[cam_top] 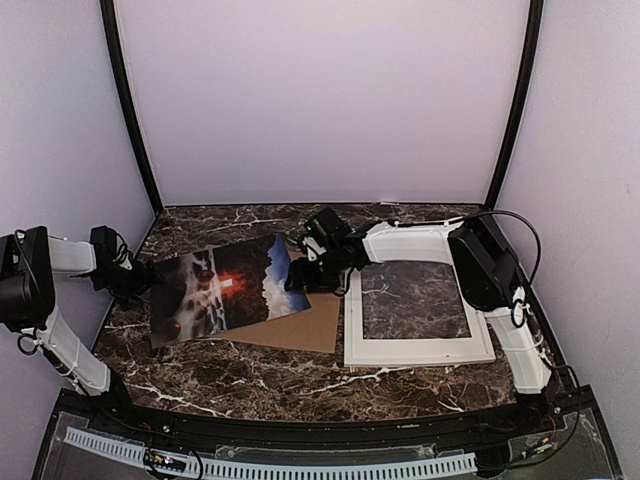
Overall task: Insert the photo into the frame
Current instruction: Pick up the photo from the backboard.
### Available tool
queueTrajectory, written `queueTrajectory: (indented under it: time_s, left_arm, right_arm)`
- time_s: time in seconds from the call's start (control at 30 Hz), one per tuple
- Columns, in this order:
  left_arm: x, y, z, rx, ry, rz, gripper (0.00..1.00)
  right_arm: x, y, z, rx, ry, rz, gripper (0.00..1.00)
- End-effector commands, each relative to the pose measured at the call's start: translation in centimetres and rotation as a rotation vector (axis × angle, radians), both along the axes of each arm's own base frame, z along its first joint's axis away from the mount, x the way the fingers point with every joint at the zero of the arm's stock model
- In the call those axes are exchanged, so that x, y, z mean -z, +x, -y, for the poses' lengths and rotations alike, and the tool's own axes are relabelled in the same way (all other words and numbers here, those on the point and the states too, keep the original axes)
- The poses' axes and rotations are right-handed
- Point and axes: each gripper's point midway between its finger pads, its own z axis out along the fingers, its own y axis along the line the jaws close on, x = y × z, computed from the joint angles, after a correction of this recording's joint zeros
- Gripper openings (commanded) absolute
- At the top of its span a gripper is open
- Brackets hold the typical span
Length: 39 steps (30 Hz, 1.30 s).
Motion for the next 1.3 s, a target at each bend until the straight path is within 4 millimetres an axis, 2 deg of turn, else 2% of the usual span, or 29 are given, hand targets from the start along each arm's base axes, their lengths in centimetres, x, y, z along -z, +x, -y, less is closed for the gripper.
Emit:
queueTrajectory:
  time_s: [0.0,0.27,0.43,1.0,1.27]
  left_arm:
    - [1.3,-1.2,1.1,0.005,-0.072,-0.052,0.97]
    - [1.7,-1.4,2.8,0.017,-0.175,-0.044,0.89]
    - [1.3,-1.2,3.7,0.036,-0.23,-0.019,0.85]
    - [-3.4,0.6,6.0,0.124,-0.363,0.178,0.82]
    - [-5.3,0.9,6.1,0.144,-0.36,0.241,0.82]
  right_arm:
    - [1.8,-1.4,-0.4,-0.022,-0.018,-0.075,0.64]
    - [2.5,-2.7,-1.4,-0.033,0.027,-0.124,0.61]
    - [2.8,-3.0,-1.6,-0.028,0.047,-0.138,0.61]
    - [5.3,-4.1,-0.3,-0.016,0.023,-0.175,0.6]
    - [5.9,-4.4,0.0,-0.017,0.017,-0.182,0.6]
